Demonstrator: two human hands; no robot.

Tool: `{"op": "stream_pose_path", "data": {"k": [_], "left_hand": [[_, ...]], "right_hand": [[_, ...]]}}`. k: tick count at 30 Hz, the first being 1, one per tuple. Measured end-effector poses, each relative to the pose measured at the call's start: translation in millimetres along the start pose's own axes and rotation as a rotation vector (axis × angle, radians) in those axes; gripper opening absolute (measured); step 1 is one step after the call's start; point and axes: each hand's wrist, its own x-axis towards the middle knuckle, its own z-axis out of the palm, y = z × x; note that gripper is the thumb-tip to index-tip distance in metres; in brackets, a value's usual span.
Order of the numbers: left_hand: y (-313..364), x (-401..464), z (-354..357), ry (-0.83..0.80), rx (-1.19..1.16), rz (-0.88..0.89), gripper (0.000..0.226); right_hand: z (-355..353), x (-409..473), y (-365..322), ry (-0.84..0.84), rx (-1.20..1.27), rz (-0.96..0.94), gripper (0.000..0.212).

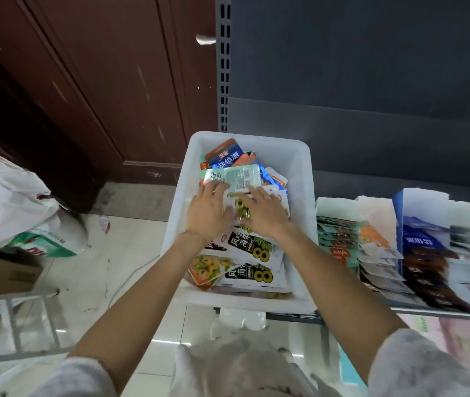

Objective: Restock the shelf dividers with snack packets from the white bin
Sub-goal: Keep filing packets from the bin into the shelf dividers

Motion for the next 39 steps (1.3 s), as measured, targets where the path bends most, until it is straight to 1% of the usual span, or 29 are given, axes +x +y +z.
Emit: {"op": "stream_pose_path", "data": {"k": [2, 3, 5, 7, 9, 10, 14, 16, 18, 20, 21, 23, 24, 25, 26, 28, 29, 30, 31, 33, 34, 35, 37, 38, 39], "left_hand": [[-2.2, 23.9, 1.5, 0.021, -0.024, -0.007, 0.049], [-2.8, 35.2, 3.0, 0.001, -0.022, 0.001, 0.049], [-3.3, 53.4, 9.2, -0.086, 0.028, 0.042, 0.052], [-1.4, 63.4, 14.8, -0.18, 0.125, 0.075, 0.06], [-0.6, 66.7, 18.5, -0.228, 0.207, 0.075, 0.067], [-1.5, 66.7, 19.9, -0.229, 0.232, 0.072, 0.065], [-9.1, 64.4, 20.7, -0.198, 0.316, 0.109, 0.036], [-11.5, 65.2, 20.1, -0.21, 0.364, 0.118, 0.035], [-11.0, 67.9, 17.6, -0.243, 0.409, 0.103, 0.044], [-9.1, 70.1, 13.9, -0.276, 0.399, 0.076, 0.05], [-6.8, 69.8, 9.7, -0.295, 0.381, 0.067, 0.047], [-0.1, 65.5, -3.3, -0.3, 0.357, 0.088, 0.032], [3.3, 62.8, -12.2, -0.258, 0.322, 0.098, 0.024], [6.4, 60.8, -22.6, -0.171, 0.258, 0.098, 0.019], [11.0, 57.7, -35.2, -0.045, 0.16, 0.093, 0.017], [22.4, 50.6, -62.0, 0.199, -0.115, 0.05, 0.017], [30.6, 46.6, -74.2, 0.261, -0.277, -0.005, 0.017], [39.5, 40.7, -83.5, 0.276, -0.455, -0.076, 0.018], [48.8, 36.3, -89.5, 0.244, -0.652, -0.159, 0.019], [65.5, 30.3, -89.6, 0.094, -1.037, -0.294, 0.021], [77.0, 24.6, -86.3, 0.02, -1.147, -0.319, 0.024], [90.5, 18.9, -82.3, -0.052, -1.226, -0.336, 0.026], [118.2, 10.2, -74.0, -0.163, -1.332, -0.329, 0.018], [131.0, 7.1, -70.8, -0.199, -1.363, -0.314, 0.013], [143.3, 4.7, -68.2, -0.21, -1.36, -0.284, 0.014]], "right_hand": [[7.7, -10.0, -4.5, 0.007, 0.012, -0.028, 0.066], [10.7, -14.8, -7.1, 0.011, 0.031, -0.025, 0.065], [15.0, -22.6, -10.9, 0.009, 0.075, 0.0, 0.064], [17.3, -28.8, -13.2, 0.007, 0.092, 0.02, 0.065], [17.8, -32.2, -13.5, 0.025, 0.091, 0.036, 0.067], [17.6, -32.7, -13.1, 0.034, 0.093, 0.047, 0.067], [17.5, -32.8, -13.4, 0.061, 0.096, 0.07, 0.068], [18.0, -34.3, -14.2, 0.056, 0.104, 0.072, 0.069], [19.6, -35.9, -14.0, 0.053, 0.103, 0.073, 0.069], [20.1, -37.4, -14.5, 0.053, 0.101, 0.067, 0.069], [19.9, -38.1, -14.6, 0.054, 0.101, 0.068, 0.069], [16.7, -40.2, -15.9, 0.044, 0.129, 0.076, 0.068], [13.5, -43.3, -17.5, 0.052, 0.171, 0.084, 0.067], [10.0, -47.4, -19.4, 0.092, 0.25, 0.095, 0.065], [5.8, -53.2, -21.7, 0.174, 0.368, 0.109, 0.063], [-9.0, -70.1, -27.1, 0.424, 0.676, 0.153, 0.059], [-17.1, -79.5, -27.7, 0.562, 0.794, 0.154, 0.058], [-24.5, -91.9, -27.5, 0.677, 0.807, 0.121, 0.061], [-32.2, -102.9, -25.4, 0.756, 0.698, 0.076, 0.066], [-42.9, -114.9, -16.8, 0.831, 0.309, 0.013, 0.076], [-46.6, -122.0, -10.6, 0.867, 0.186, 0.004, 0.074], [-48.7, -129.0, -3.1, 0.92, 0.133, 0.017, 0.065], [-51.1, -146.1, 14.7, 1.102, 0.123, 0.051, 0.038], [-52.0, -157.1, 25.4, 1.183, 0.163, 0.082, 0.029], [-55.3, -169.3, 36.2, 1.239, 0.242, 0.142, 0.025]]}}
